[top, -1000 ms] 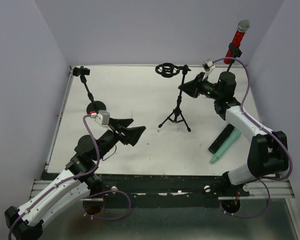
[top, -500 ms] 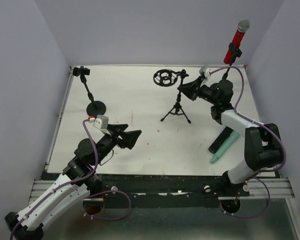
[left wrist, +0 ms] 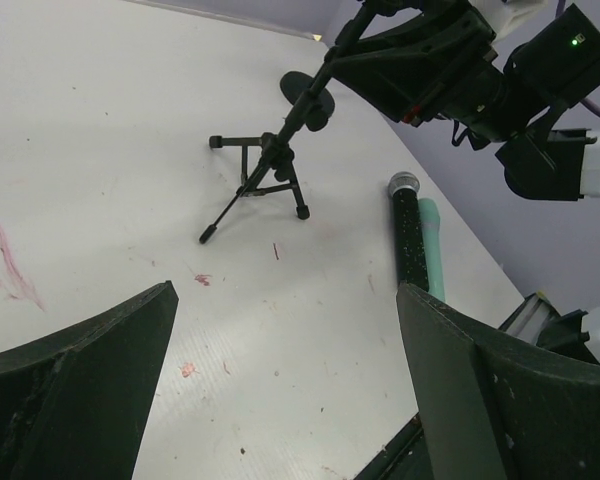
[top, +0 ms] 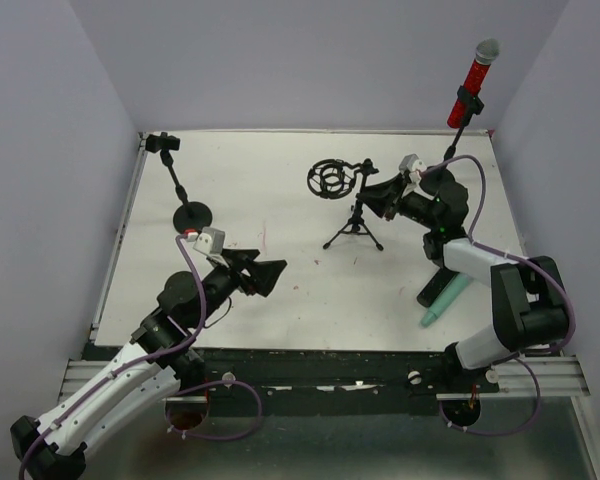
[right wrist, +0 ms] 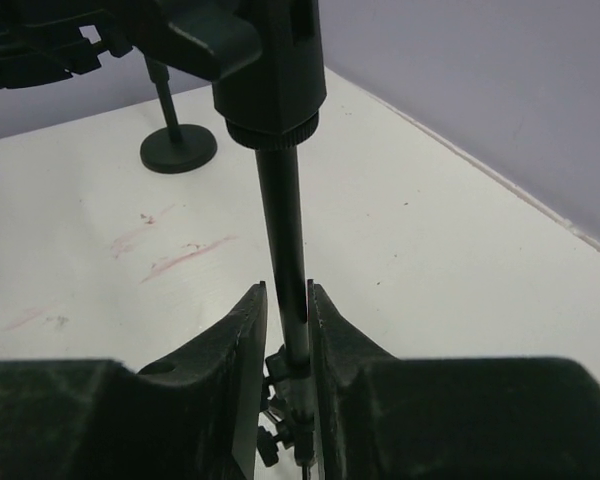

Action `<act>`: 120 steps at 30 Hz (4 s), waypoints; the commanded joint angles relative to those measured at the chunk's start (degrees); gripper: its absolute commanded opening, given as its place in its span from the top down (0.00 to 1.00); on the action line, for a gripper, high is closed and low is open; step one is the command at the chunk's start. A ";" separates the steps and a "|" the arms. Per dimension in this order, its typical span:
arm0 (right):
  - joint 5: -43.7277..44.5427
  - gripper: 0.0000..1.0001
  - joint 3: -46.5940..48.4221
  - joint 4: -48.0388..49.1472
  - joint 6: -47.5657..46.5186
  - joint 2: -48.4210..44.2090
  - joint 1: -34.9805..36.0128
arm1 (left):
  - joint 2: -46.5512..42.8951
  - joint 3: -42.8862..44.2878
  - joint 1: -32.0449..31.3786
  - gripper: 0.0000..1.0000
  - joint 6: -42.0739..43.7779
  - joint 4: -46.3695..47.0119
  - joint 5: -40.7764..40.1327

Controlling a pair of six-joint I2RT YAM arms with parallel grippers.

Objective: Attach the microphones to the stand

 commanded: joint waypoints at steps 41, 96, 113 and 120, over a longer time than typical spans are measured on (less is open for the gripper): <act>32.34 0.00 14.35 -90.99 -16.85 -28.01 -12.74 | 0.57 15.51 2.47 0.02 23.19 -27.08 8.68; 31.82 0.18 17.43 -97.24 -17.90 6.80 -37.81 | -0.84 13.31 2.91 0.02 25.30 -26.82 8.68; 30.32 0.23 16.91 -94.26 -17.38 9.71 -34.73 | 0.65 13.22 3.52 0.02 25.48 -26.82 8.24; 30.76 0.27 17.87 -93.55 -18.43 9.00 -33.94 | 1.53 13.31 3.87 0.02 25.48 -27.00 8.06</act>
